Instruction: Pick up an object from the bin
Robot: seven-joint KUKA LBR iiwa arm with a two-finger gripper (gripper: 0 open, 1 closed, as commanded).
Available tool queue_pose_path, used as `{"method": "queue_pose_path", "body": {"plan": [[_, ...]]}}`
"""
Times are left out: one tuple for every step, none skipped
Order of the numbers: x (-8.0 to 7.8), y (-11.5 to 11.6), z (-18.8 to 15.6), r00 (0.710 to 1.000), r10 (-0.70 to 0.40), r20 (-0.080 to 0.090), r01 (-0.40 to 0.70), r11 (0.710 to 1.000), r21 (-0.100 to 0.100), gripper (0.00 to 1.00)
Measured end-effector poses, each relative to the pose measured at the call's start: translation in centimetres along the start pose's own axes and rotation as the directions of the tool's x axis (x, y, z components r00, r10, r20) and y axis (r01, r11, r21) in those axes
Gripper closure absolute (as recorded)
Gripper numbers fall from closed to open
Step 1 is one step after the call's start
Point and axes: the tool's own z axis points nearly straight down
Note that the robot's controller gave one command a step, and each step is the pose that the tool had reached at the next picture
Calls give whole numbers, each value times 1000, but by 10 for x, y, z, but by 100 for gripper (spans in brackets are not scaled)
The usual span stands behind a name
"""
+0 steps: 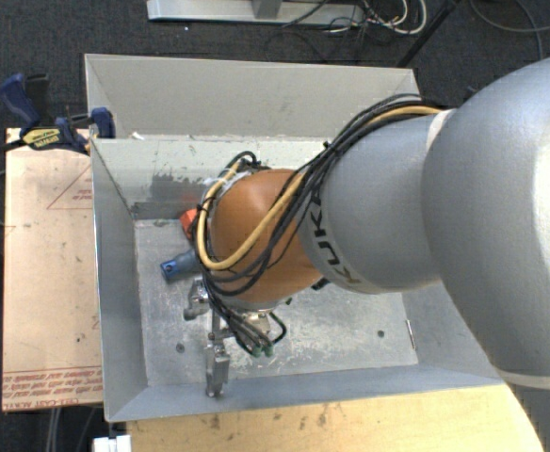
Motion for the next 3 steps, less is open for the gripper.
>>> {"method": "queue_pose_path", "body": {"plan": [[8,-79,-57,994,-108,8,108,994,2,0],[-41,-92,-42,999,34,7,-34,999,-2,0],[-140,-103,-8,999,47,10,-47,999,-2,0]]}}
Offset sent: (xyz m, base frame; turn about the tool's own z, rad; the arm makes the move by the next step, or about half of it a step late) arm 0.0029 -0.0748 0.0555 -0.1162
